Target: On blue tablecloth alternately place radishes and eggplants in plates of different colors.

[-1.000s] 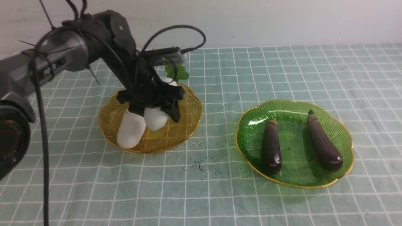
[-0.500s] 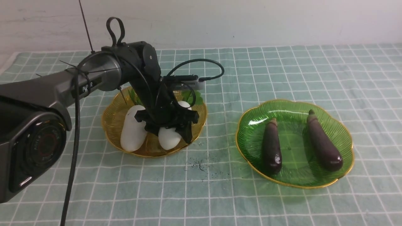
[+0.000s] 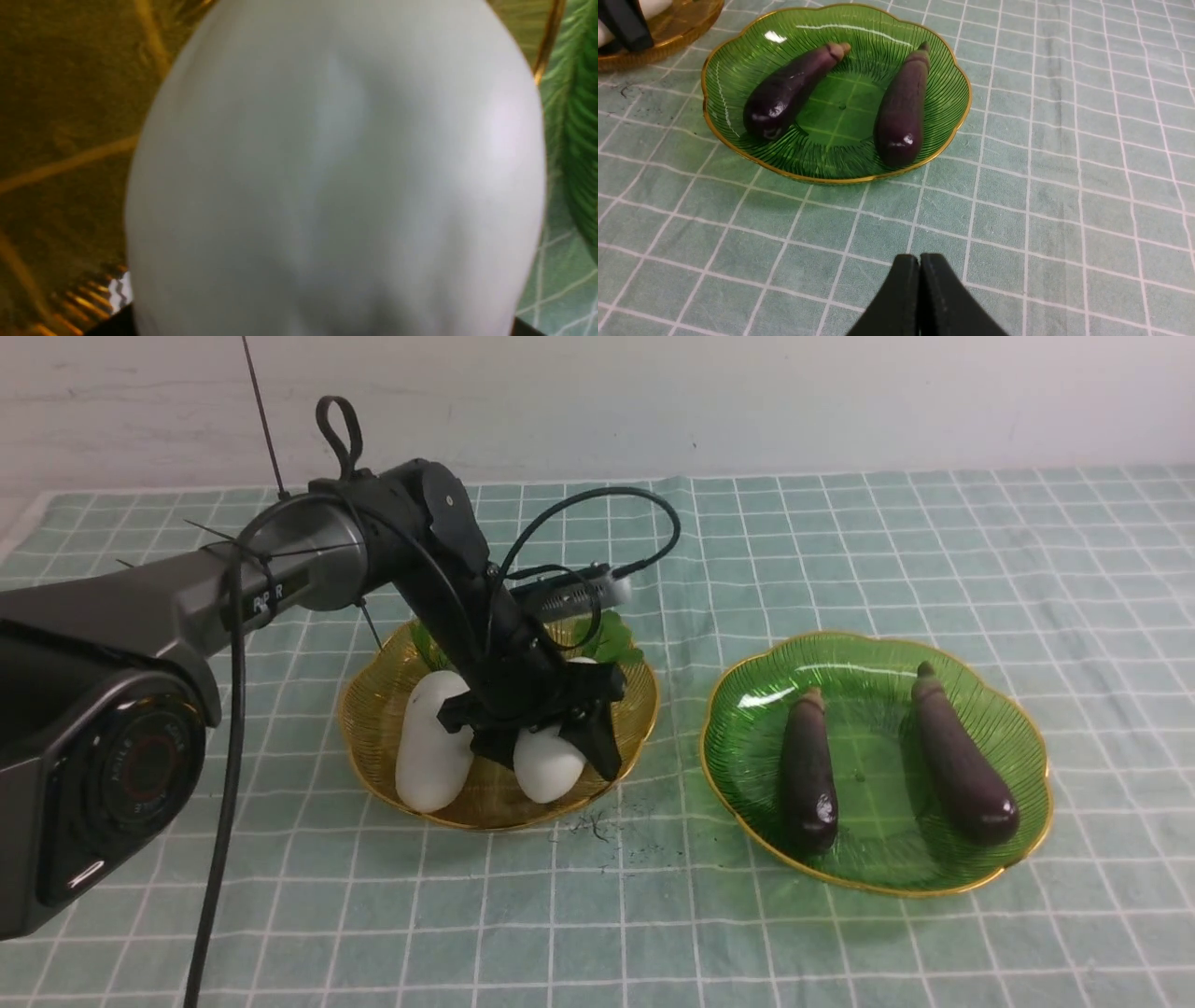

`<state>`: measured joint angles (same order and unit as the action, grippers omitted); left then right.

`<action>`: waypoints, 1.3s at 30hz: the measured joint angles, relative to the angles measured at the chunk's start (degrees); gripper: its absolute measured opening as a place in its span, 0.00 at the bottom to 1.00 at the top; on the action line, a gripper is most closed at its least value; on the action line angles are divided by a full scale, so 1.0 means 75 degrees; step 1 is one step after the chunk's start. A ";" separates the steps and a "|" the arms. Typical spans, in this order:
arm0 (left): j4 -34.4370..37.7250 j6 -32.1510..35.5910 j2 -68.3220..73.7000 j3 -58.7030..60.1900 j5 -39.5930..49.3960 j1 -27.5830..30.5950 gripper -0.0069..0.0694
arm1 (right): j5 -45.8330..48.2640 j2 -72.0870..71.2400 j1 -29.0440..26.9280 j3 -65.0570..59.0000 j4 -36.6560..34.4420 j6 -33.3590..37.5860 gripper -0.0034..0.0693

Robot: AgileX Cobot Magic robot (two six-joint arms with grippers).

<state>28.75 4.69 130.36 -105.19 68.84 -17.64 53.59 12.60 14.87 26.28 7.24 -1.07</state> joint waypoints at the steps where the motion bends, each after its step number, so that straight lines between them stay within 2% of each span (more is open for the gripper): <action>1: 0.0126 0.0000 0.0000 0.0000 0.0000 -0.0025 0.69 | 0.0000 0.0000 0.0000 0.0000 0.0000 0.0000 0.03; 10: 0.0124 0.0000 0.0000 0.0000 0.0000 -0.0203 0.70 | 0.0000 0.0000 0.0000 0.0000 -0.0006 0.0000 0.03; 13: 0.0089 0.0000 0.0000 0.0000 0.0000 -0.0212 0.75 | 0.0000 0.0000 0.0000 0.0000 -0.0006 0.0000 0.03; 15: 0.0002 -0.0016 0.0000 -0.0025 0.0000 -0.0212 0.84 | 0.0000 0.0000 0.0000 0.0000 -0.0006 0.0000 0.03; 21: -0.0077 -0.0296 -0.0011 -0.0405 0.0021 -0.0212 0.91 | 0.0000 0.0000 0.0000 0.0000 -0.0006 -0.0064 0.03; 29: -0.0496 -0.0470 -0.0789 -0.0167 0.0042 -0.0226 0.90 | 0.0000 0.0000 0.0000 0.0000 -0.0006 -0.0088 0.03; 38: -0.0546 -0.0476 -0.2475 0.0213 0.0179 -0.0226 0.80 | 0.0110 0.0000 0.0000 0.0263 -0.0141 -0.0087 0.03; 39: -0.0555 -0.0468 -0.2792 0.0213 0.0193 -0.0226 0.76 | 0.0130 0.0000 0.0000 0.0403 -0.0221 -0.0087 0.03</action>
<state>24.59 1.18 109.42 -103.59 70.29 -19.34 54.57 12.60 14.87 29.31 5.58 -1.72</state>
